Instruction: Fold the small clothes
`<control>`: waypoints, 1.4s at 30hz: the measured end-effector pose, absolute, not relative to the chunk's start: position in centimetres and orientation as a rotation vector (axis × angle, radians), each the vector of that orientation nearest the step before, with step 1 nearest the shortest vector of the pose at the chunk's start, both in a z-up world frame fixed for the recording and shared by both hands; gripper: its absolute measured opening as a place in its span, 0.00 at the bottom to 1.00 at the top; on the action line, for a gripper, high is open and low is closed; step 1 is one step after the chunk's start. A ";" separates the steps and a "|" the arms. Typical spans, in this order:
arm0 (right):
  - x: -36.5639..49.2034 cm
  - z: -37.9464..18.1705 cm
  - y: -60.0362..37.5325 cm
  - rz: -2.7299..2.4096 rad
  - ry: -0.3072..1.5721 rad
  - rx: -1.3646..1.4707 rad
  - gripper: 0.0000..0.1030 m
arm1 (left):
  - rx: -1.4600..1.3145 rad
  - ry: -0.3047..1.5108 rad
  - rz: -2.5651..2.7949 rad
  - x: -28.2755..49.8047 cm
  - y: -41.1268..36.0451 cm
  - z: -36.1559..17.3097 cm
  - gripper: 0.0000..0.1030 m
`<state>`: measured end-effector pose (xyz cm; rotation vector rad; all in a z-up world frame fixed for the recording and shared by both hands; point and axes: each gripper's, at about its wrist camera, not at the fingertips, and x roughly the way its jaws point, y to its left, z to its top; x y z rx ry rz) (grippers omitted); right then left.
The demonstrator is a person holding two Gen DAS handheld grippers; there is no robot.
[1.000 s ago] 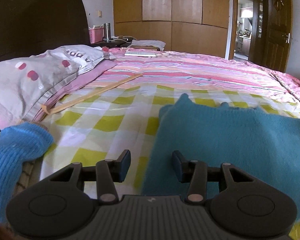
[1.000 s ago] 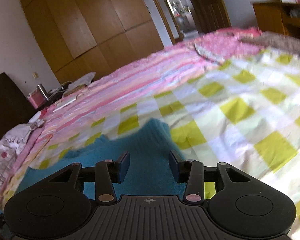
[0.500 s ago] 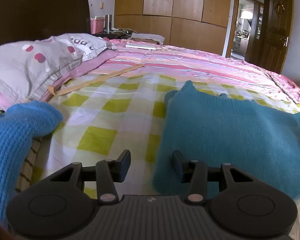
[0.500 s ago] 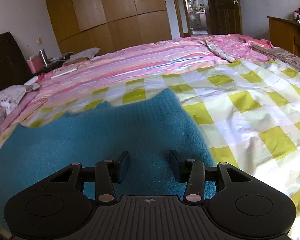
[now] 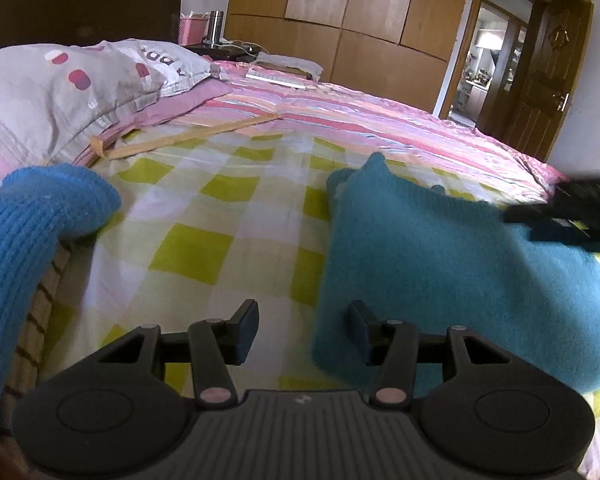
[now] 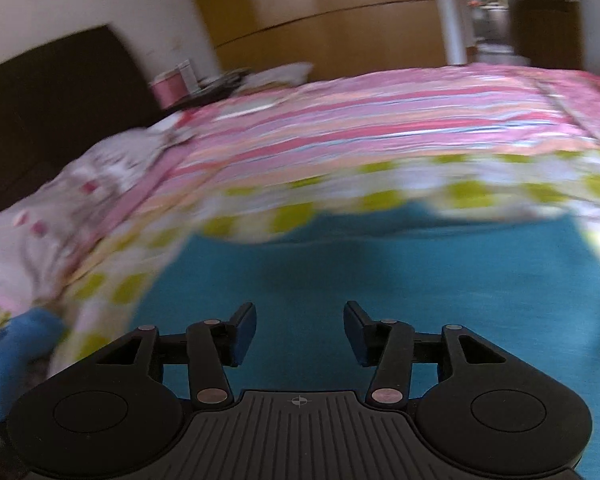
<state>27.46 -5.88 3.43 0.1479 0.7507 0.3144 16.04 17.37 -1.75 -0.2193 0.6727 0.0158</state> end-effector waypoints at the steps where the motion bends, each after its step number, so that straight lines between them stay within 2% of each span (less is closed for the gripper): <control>1: 27.9 3.5 -4.1 0.340 0.763 0.124 0.48 | -0.222 0.674 0.013 16.0 17.4 -1.8 0.53; 6: 30.2 3.1 2.7 0.388 0.810 0.054 0.55 | -0.259 0.681 -0.010 16.0 18.2 -1.9 0.53; 13: 33.1 1.4 7.3 0.336 0.891 -0.031 0.57 | -0.285 0.685 -0.040 16.0 18.8 -2.1 0.54; 15: 33.4 1.0 8.3 0.331 0.899 -0.089 0.63 | -0.291 0.686 -0.043 16.1 18.9 -2.2 0.55; 23: 33.9 -1.4 12.9 0.292 0.914 -0.378 0.74 | -0.308 0.683 -0.043 16.1 19.1 -2.5 0.56; 26: 33.6 -2.6 13.6 0.271 0.895 -0.473 0.74 | -0.315 0.671 -0.048 15.9 19.2 -2.5 0.56; 28: 33.6 -2.6 13.4 0.267 0.887 -0.480 0.70 | -0.326 0.662 -0.059 15.7 19.2 -2.4 0.57; 30: 33.6 -2.4 13.1 0.266 0.883 -0.496 0.56 | -0.330 0.652 -0.068 15.5 19.3 -2.3 0.59; 33: 33.8 -1.8 12.3 0.289 0.891 -0.491 0.46 | -0.332 0.618 -0.103 15.0 19.1 -2.1 0.65; 37: 33.7 -1.1 11.8 0.302 0.891 -0.469 0.39 | -0.313 0.566 -0.146 14.2 18.2 -1.6 0.80; 42: 33.4 0.4 10.2 0.336 0.893 -0.397 0.30 | -0.293 0.574 -0.140 14.5 17.7 -2.3 0.82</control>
